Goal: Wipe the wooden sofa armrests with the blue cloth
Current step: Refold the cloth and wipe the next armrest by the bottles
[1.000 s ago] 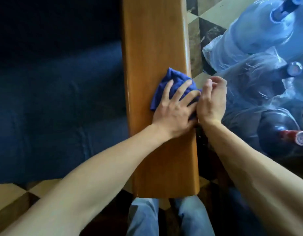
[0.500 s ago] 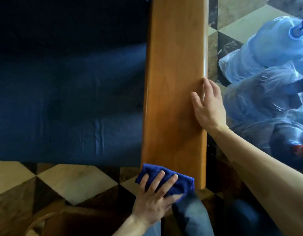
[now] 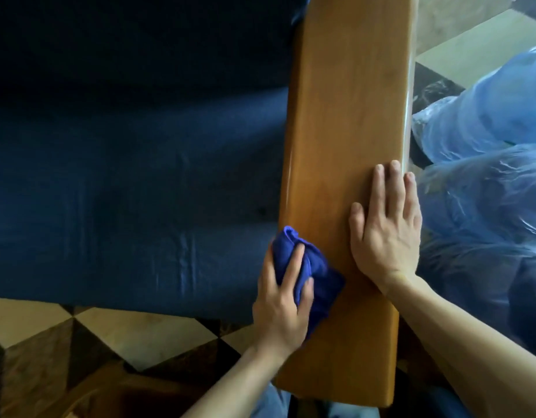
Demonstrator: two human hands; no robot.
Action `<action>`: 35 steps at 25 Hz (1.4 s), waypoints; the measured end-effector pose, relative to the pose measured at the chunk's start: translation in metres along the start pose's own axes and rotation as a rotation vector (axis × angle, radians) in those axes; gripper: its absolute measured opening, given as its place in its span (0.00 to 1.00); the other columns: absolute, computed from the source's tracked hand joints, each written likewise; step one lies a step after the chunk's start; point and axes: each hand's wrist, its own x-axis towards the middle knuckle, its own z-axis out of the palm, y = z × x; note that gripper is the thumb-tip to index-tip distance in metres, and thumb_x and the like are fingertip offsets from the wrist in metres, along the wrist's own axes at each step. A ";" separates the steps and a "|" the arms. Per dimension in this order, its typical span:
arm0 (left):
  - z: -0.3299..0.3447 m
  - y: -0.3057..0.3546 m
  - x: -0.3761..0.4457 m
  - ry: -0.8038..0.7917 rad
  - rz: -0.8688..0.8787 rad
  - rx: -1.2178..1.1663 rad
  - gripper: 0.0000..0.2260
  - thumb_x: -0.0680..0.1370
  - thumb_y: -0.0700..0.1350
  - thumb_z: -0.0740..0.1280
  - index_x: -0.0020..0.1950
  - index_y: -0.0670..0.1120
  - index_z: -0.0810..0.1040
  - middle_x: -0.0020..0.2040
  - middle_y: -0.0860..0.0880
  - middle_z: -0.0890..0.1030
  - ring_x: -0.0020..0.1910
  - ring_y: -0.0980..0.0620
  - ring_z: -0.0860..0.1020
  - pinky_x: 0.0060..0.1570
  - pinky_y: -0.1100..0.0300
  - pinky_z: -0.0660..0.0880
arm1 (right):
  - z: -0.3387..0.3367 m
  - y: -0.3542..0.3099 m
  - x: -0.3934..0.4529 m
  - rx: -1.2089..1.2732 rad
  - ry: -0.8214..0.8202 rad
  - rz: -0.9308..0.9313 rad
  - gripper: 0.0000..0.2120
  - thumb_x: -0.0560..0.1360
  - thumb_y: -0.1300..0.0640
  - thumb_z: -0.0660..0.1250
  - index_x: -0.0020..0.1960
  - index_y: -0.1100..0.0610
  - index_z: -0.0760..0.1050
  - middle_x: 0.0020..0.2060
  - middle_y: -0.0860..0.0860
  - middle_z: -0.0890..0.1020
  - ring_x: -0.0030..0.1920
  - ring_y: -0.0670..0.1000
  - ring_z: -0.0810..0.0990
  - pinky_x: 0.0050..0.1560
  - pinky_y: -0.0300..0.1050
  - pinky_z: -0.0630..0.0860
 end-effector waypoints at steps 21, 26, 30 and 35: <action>0.018 0.039 0.035 -0.300 0.429 0.650 0.33 0.80 0.60 0.54 0.80 0.53 0.42 0.81 0.46 0.43 0.79 0.38 0.39 0.75 0.33 0.44 | -0.039 -0.006 -0.033 0.293 -0.131 0.117 0.30 0.74 0.49 0.53 0.76 0.49 0.61 0.76 0.48 0.66 0.78 0.52 0.58 0.76 0.63 0.54; 0.008 0.052 -0.085 -0.565 0.406 0.666 0.39 0.76 0.64 0.53 0.80 0.48 0.41 0.80 0.45 0.40 0.79 0.38 0.37 0.75 0.37 0.40 | -0.055 -0.004 -0.147 0.137 -0.316 0.045 0.30 0.72 0.46 0.55 0.75 0.48 0.66 0.72 0.45 0.72 0.72 0.53 0.68 0.65 0.53 0.69; -0.041 0.047 -0.053 -0.617 0.384 0.253 0.23 0.76 0.55 0.59 0.72 0.56 0.72 0.78 0.54 0.64 0.76 0.50 0.63 0.70 0.46 0.66 | -0.064 0.010 -0.169 0.281 -0.363 0.198 0.28 0.73 0.50 0.61 0.74 0.48 0.67 0.70 0.46 0.73 0.64 0.55 0.72 0.61 0.52 0.74; -0.058 0.057 -0.011 -0.607 0.346 0.542 0.24 0.81 0.50 0.61 0.77 0.55 0.61 0.72 0.54 0.68 0.68 0.50 0.68 0.60 0.50 0.74 | -0.070 0.017 -0.171 0.325 -0.458 0.383 0.24 0.73 0.46 0.69 0.68 0.46 0.71 0.61 0.48 0.75 0.62 0.52 0.74 0.57 0.51 0.75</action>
